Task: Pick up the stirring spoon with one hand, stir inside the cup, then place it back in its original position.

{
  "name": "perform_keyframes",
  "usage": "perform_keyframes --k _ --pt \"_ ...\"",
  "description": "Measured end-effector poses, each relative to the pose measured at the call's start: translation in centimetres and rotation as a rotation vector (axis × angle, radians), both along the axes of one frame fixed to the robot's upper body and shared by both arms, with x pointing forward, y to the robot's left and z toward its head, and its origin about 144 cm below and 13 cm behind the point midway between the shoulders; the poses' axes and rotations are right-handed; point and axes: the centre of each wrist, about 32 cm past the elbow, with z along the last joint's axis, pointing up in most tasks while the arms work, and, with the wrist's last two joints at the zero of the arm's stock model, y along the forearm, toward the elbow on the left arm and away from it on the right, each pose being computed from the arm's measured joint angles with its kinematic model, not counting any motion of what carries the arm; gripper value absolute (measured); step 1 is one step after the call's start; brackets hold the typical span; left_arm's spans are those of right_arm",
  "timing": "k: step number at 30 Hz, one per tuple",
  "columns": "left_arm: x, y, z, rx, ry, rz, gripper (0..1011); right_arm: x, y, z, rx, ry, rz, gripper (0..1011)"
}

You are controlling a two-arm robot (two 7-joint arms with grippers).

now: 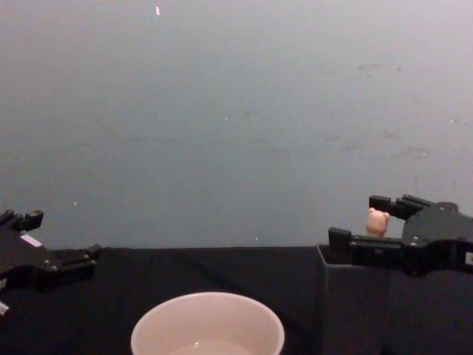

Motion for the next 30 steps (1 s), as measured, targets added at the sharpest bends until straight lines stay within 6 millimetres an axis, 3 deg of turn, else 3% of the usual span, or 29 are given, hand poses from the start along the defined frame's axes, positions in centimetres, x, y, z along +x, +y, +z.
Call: perform_keyframes --k 5,11,14,19,25,30 --pt "0.0 0.0 0.0 0.0 0.0 0.0 1001 0.0 0.0 0.2 0.01 -0.008 -0.006 1002" --pt "0.0 0.0 0.0 0.0 0.0 0.0 1001 0.3 -0.3 1.9 0.082 -0.079 -0.051 1002" --pt "0.0 0.0 0.0 0.0 0.0 0.0 1001 0.4 -0.8 3.2 0.145 -0.13 -0.122 1002" --pt "0.0 0.0 0.0 0.0 0.0 0.0 1001 0.6 -1.4 3.7 0.181 -0.16 -0.244 1002" --pt "0.0 0.0 0.0 0.0 0.0 0.0 1001 0.7 -1.6 2.6 0.146 -0.131 -0.4 1002" --pt "0.0 0.0 0.0 0.0 0.0 0.0 1001 0.5 -1.2 0.1 0.08 -0.032 -0.51 1002"
